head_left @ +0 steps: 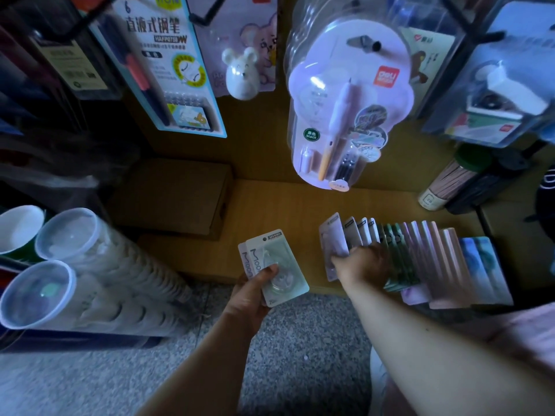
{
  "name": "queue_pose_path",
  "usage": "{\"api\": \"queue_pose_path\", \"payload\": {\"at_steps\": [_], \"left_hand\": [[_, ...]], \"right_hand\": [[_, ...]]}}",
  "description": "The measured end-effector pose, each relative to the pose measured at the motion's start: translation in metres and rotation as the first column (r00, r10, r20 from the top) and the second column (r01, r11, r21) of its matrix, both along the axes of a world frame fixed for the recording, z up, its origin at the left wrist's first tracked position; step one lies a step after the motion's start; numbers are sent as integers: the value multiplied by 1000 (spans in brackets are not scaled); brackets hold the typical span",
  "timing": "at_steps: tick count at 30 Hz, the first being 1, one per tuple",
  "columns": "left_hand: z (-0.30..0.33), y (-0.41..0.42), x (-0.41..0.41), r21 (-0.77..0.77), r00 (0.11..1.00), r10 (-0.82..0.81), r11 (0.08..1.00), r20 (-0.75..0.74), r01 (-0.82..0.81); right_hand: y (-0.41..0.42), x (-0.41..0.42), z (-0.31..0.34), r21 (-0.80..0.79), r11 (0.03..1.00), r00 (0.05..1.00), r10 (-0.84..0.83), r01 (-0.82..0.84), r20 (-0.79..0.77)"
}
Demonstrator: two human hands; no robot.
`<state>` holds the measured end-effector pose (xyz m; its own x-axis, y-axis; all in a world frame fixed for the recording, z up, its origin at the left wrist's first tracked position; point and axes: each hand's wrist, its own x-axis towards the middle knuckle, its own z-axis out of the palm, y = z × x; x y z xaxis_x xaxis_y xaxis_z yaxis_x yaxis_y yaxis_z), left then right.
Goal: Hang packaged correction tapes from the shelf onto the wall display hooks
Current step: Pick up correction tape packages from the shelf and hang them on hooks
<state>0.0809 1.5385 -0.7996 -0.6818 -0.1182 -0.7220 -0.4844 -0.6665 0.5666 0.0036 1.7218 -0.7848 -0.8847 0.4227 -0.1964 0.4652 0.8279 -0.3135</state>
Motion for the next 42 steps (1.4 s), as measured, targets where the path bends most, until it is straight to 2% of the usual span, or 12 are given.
{"api": "queue_pose_path", "payload": {"at_steps": [3, 5, 9, 12, 16, 22, 30, 36, 42], "left_hand": [[6, 0, 2, -43, 999, 27, 999, 17, -26], [12, -1, 4, -79, 999, 32, 996, 24, -30], [29, -1, 11, -112, 998, 56, 992, 2, -56], [48, 1, 13, -128, 997, 34, 991, -64, -42], [78, 3, 18, -154, 979, -70, 987, -190, 41], [120, 1, 40, -220, 923, -168, 971, -345, 94], [169, -12, 83, -365, 909, -166, 931, -383, 16], [215, -24, 94, -430, 880, -131, 899, -457, -90], [274, -24, 93, -447, 798, -186, 887, -573, -114]], "right_hand": [[-4, -1, 20, -178, 984, 998, 19, -29, -59], [-8, -1, 35, -357, 934, 995, -6, -29, -95], [-13, 5, 53, -695, 718, 998, -22, -22, -55], [-16, 13, 70, -836, 548, 1000, -2, 1, 0], [-16, 27, 96, -888, 459, 993, 111, -20, 35], [-21, 57, 136, -938, 331, 969, 245, -104, -22], [-39, 96, 187, -922, 297, 915, 384, -249, -124], [-51, 111, 228, -916, 203, 890, 379, -346, -252], [-51, 113, 268, -901, 85, 884, 254, -425, -393]]}}
